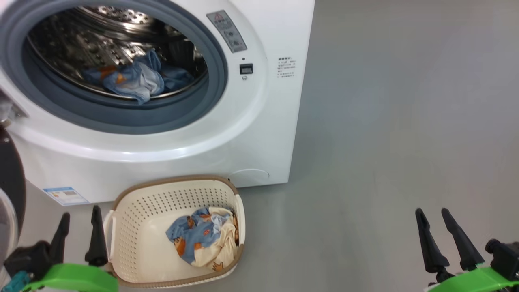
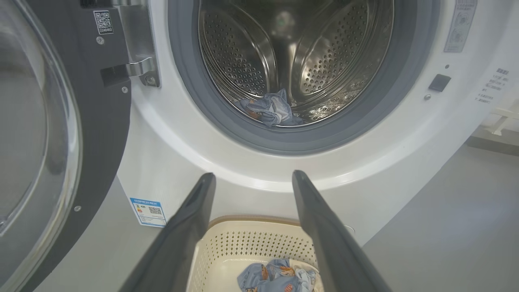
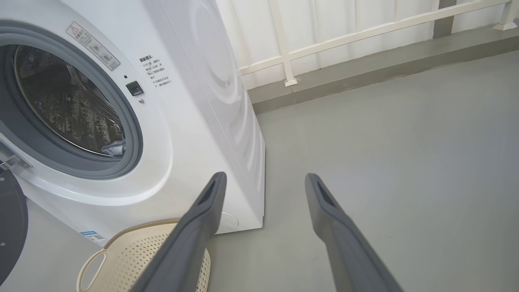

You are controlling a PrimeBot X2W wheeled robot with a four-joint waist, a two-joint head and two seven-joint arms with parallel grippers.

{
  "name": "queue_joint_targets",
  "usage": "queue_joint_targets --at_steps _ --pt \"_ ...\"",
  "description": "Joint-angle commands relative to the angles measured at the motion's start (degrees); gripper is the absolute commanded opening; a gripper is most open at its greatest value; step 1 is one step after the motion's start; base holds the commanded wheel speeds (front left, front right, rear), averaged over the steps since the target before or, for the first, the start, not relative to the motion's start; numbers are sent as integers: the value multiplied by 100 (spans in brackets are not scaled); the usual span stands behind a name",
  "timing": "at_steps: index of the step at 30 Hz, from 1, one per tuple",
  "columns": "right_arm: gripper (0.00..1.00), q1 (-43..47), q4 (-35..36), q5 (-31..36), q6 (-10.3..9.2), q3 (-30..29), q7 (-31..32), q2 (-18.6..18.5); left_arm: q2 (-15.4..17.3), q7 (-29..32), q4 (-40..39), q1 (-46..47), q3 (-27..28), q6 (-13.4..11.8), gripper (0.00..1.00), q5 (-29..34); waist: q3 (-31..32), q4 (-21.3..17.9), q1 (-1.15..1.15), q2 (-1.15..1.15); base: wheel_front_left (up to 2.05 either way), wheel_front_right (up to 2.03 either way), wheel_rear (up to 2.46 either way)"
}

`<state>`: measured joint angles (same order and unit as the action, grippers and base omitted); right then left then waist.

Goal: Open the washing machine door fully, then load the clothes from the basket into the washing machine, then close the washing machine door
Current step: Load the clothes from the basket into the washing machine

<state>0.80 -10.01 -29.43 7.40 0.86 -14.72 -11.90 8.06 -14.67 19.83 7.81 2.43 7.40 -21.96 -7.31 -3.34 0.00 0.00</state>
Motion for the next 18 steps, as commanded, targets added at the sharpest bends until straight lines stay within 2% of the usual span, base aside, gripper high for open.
queue_joint_targets --at_steps 1,8,18 --pt "100 68 138 -64 9 72 -28 -116 113 -33 -197 -17 214 9 100 33 151 81 0 0 0 0 0" --pt "100 389 178 -68 9 -127 -28 -142 75 -33 -562 -559 199 9 100 149 372 113 0 0 0 0 0" --pt "100 496 242 -69 9 -218 -28 -125 30 -33 -948 -993 290 9 100 221 380 65 0 0 0 0 0"
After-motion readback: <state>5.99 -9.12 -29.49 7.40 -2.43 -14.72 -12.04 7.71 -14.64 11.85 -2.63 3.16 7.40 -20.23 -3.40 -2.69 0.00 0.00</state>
